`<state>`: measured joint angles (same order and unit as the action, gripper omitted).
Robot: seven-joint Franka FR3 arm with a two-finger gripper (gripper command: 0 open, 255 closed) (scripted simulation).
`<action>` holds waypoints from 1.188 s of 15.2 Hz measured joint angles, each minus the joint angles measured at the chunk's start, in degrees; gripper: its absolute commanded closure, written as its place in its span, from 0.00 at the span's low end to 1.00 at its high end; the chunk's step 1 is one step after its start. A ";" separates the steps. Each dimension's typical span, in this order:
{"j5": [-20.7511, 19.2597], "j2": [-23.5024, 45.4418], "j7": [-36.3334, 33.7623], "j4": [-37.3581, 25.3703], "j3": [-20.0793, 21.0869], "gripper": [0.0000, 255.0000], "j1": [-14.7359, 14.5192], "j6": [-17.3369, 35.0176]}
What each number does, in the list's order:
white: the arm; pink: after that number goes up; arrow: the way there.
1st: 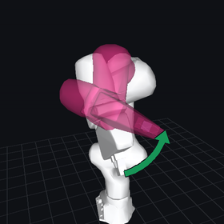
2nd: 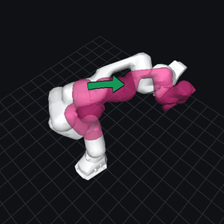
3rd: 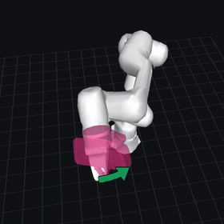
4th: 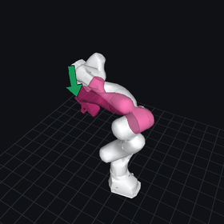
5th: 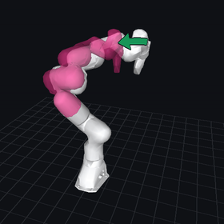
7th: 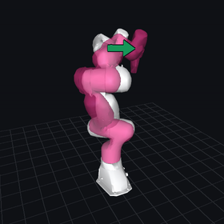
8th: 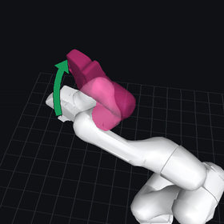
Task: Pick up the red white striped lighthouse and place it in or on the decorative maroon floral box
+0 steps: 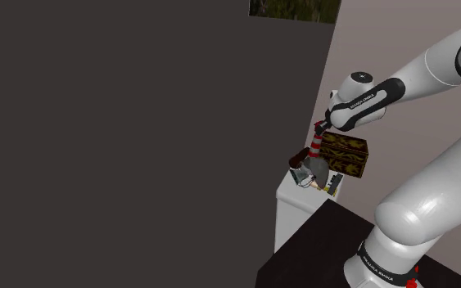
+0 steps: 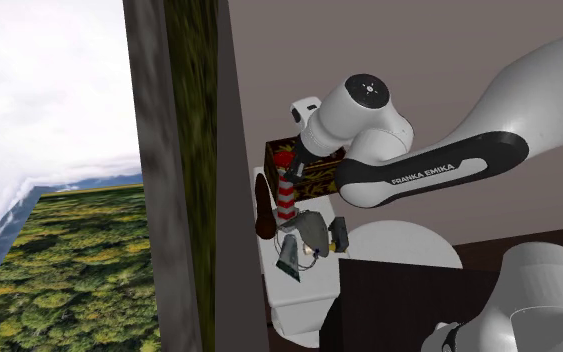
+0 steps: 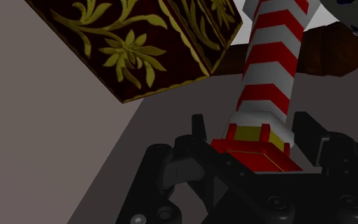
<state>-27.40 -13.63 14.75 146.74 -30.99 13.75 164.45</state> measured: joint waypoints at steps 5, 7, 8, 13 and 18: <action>0.07 -1.40 0.23 -0.42 0.28 1.00 -0.01 -1.94; 0.61 -2.60 0.91 -1.35 0.33 1.00 -0.31 -3.98; 0.78 -3.14 1.15 -1.72 0.38 1.00 -0.39 -4.86; 1.30 -5.83 1.83 -3.43 1.05 1.00 -0.64 -9.19; 1.95 -8.04 2.39 -5.52 1.85 1.00 -0.98 -13.45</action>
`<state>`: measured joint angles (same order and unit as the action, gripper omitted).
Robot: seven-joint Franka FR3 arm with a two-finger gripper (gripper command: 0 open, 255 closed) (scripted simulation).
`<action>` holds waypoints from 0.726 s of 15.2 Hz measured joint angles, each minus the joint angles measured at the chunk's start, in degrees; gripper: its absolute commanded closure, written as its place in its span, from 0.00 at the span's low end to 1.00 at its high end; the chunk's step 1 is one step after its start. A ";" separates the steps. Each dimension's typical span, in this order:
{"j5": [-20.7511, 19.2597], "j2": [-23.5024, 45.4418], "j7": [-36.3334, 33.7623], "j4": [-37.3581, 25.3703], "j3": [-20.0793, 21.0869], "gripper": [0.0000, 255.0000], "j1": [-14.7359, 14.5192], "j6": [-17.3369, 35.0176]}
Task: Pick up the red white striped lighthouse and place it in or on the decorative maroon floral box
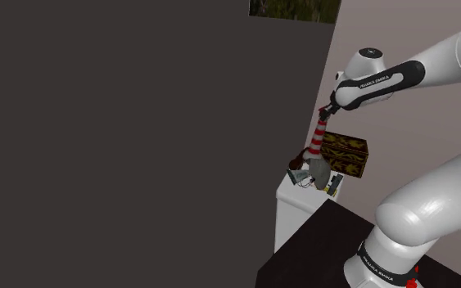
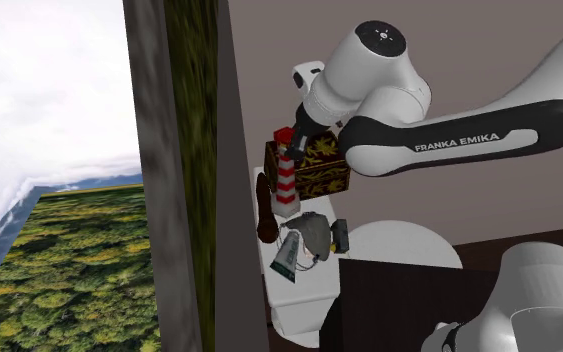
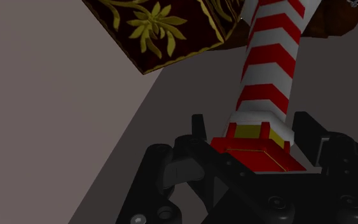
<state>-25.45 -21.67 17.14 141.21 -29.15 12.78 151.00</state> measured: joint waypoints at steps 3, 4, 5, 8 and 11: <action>0.47 -1.15 0.46 -1.46 0.41 1.00 -0.23 -2.57; 0.68 -1.44 0.54 -2.11 0.62 1.00 -0.36 -3.52; 0.81 -1.71 0.62 -2.57 0.77 1.00 -0.44 -4.25; 1.39 -2.72 1.18 -4.46 1.20 1.00 -0.73 -7.08; 1.85 -3.41 1.56 -6.11 1.60 1.00 -0.97 -9.41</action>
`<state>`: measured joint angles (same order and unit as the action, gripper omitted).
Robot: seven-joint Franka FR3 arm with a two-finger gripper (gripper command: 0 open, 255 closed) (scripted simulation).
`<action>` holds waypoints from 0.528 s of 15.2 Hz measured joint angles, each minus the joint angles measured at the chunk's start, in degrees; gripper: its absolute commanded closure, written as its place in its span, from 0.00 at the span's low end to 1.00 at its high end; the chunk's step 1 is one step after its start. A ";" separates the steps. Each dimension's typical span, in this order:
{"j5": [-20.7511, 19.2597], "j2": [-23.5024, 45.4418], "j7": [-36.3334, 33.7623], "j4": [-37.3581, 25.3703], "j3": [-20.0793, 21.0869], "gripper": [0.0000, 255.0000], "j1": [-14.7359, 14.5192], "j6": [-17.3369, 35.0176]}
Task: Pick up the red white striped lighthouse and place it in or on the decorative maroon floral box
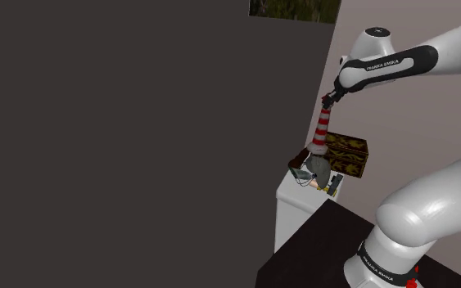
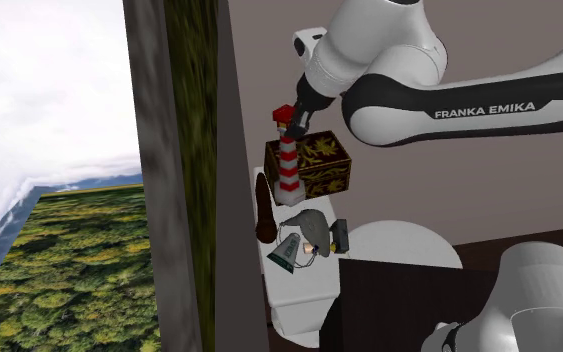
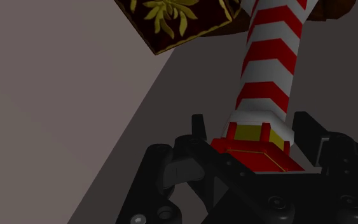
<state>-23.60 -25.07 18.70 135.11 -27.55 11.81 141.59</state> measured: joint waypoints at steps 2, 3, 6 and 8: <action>0.31 -0.52 0.25 -1.21 0.32 1.00 -0.15 -1.72; 0.49 -0.68 0.50 -1.81 0.35 1.00 -0.22 -2.46; 0.96 -1.25 0.91 -3.74 0.77 1.00 -0.46 -4.92; 1.36 -1.31 1.38 -5.14 0.82 1.00 -0.66 -6.32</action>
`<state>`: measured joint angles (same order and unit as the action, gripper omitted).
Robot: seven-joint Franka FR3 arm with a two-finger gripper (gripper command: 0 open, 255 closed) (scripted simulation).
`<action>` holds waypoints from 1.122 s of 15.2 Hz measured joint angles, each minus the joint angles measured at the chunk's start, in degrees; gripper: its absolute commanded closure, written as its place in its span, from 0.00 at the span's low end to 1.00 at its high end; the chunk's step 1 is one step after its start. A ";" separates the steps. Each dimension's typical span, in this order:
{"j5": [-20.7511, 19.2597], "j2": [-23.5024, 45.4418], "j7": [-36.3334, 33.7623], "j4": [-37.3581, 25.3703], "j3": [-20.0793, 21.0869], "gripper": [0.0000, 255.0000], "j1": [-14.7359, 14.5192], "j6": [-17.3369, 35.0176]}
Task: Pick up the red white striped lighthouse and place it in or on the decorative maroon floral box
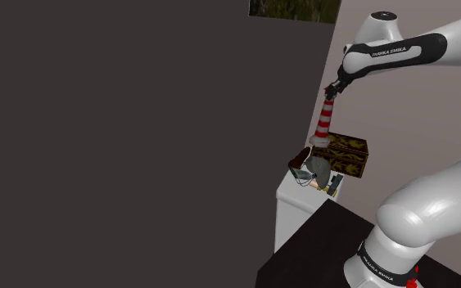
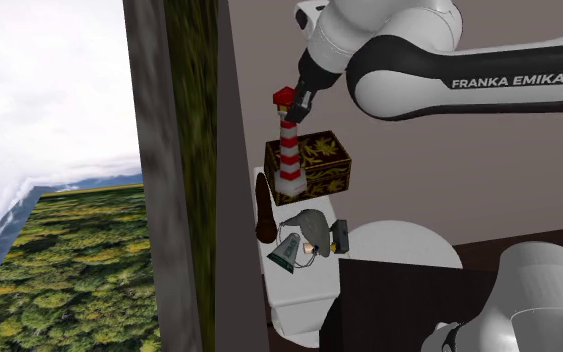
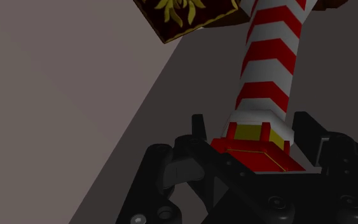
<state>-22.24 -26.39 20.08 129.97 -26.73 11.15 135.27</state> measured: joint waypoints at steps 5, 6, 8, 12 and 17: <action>0.87 -0.23 0.61 -3.72 0.66 1.00 -0.49 -3.95; 1.01 -0.35 0.73 -4.43 0.81 1.00 -0.56 -4.77; 1.44 -0.17 1.52 -5.94 0.50 1.00 -0.72 -5.95; 4.29 2.85 7.59 -12.61 -4.03 1.00 -1.58 -8.34; 9.89 8.52 16.49 -23.15 -11.04 1.00 -3.22 -12.11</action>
<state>-12.35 -17.87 36.57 106.82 -37.77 7.94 123.15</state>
